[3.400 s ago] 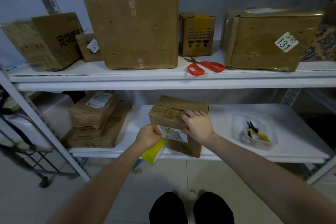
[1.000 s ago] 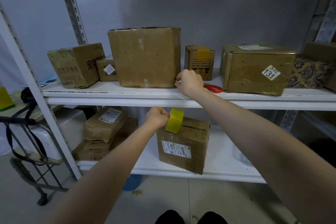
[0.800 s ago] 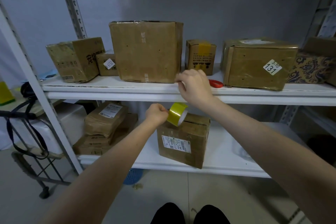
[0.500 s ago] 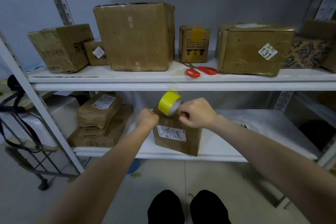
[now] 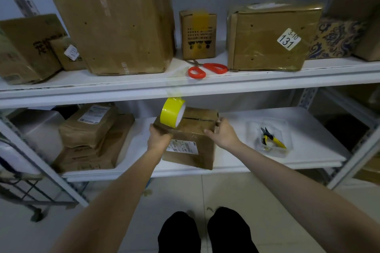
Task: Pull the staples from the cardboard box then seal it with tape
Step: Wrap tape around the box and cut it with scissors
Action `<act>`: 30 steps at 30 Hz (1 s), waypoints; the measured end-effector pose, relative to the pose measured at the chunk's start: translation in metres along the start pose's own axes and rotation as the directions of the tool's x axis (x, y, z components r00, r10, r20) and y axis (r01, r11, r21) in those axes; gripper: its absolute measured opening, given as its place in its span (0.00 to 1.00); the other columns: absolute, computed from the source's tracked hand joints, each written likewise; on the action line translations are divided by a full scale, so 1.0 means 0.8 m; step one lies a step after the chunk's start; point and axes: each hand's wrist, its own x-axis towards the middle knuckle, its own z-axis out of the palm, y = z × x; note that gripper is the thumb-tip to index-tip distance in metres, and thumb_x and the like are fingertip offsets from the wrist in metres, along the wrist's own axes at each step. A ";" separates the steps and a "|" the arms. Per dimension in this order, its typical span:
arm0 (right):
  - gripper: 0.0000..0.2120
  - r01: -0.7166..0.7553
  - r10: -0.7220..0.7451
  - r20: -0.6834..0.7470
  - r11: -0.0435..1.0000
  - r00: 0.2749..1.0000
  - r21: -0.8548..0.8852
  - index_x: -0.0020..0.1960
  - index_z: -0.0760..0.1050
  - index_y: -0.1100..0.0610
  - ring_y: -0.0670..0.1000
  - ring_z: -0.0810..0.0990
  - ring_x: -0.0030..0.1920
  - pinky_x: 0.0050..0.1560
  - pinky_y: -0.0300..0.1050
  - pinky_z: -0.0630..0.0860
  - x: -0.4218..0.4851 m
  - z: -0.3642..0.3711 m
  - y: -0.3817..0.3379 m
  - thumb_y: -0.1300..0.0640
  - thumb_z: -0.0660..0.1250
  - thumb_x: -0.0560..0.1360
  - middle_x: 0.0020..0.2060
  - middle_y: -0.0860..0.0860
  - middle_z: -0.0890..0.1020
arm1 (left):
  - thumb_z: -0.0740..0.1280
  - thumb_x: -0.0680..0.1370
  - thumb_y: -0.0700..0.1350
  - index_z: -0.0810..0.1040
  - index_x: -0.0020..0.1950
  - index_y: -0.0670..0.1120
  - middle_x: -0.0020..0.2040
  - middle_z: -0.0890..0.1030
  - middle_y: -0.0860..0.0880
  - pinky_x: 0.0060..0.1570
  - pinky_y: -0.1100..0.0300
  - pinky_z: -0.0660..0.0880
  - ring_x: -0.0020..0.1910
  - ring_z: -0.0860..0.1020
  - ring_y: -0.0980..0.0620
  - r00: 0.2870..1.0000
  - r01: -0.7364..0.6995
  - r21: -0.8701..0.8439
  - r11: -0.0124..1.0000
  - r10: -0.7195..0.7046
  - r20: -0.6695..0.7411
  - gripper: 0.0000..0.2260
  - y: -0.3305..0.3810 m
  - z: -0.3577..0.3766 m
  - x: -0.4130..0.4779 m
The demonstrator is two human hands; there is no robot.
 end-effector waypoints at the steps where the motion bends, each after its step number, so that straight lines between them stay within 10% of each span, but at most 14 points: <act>1: 0.24 -0.015 0.014 0.010 1.000 1.000 0.016 0.64 0.67 0.60 0.57 0.76 0.60 0.56 0.49 0.74 0.000 -0.004 0.000 0.51 0.70 0.74 0.60 0.55 0.77 | 0.64 0.60 0.48 0.68 0.62 0.44 0.57 0.77 0.40 0.59 0.44 0.74 0.56 0.76 0.37 0.998 0.019 -0.016 1.000 -0.019 -0.061 0.31 0.009 0.000 -0.010; 7: 0.13 -0.172 0.184 -0.027 0.954 0.983 0.247 0.56 0.79 0.57 0.54 0.79 0.52 0.50 0.47 0.77 0.011 -0.032 0.025 0.55 0.69 0.73 0.51 0.53 0.82 | 0.65 0.72 0.50 0.63 0.37 0.43 0.38 0.71 0.38 0.40 0.48 0.67 0.47 0.73 0.32 0.989 0.086 -0.036 0.996 -0.089 -0.118 0.14 0.036 0.013 -0.036; 14: 0.27 -0.218 0.223 -0.202 0.975 0.954 0.048 0.68 0.67 0.58 0.58 0.76 0.60 0.56 0.48 0.72 0.002 -0.067 0.053 0.46 0.68 0.75 0.62 0.55 0.76 | 0.71 0.72 0.51 0.71 0.48 0.46 0.46 0.78 0.46 0.51 0.52 0.75 0.48 0.78 0.44 0.997 0.056 -0.006 0.998 -0.055 0.052 0.14 0.031 0.055 -0.059; 18: 0.18 -0.199 0.171 -0.172 0.967 0.970 -0.162 0.61 0.72 0.59 0.59 0.77 0.57 0.48 0.47 0.71 0.007 -0.075 0.048 0.47 0.62 0.79 0.58 0.57 0.79 | 0.71 0.72 0.49 0.75 0.49 0.48 0.51 0.81 0.44 0.54 0.51 0.77 0.49 0.79 0.46 0.995 0.054 -0.122 0.991 -0.043 0.095 0.10 0.030 0.060 -0.063; 23: 0.21 -0.356 0.236 -0.331 0.857 0.914 -0.373 0.70 0.61 0.63 0.63 0.63 0.70 0.69 0.63 0.61 -0.004 -0.068 0.028 0.57 0.56 0.79 0.68 0.62 0.65 | 0.67 0.75 0.39 0.81 0.51 0.48 0.45 0.82 0.51 0.42 0.68 0.74 0.45 0.79 0.55 0.972 -0.105 -0.371 0.923 0.174 0.159 0.08 0.047 0.075 -0.099; 30: 0.38 0.265 -0.312 -0.033 0.853 0.949 -0.449 0.75 0.56 0.52 0.56 0.53 0.76 0.70 0.71 0.51 -0.043 -0.042 -0.003 0.30 0.54 0.73 0.75 0.53 0.56 | 0.60 0.77 0.38 0.81 0.58 0.41 0.53 0.82 0.45 0.42 0.70 0.76 0.50 0.80 0.52 0.956 -0.009 -0.500 0.866 0.154 0.250 0.14 0.070 0.095 -0.116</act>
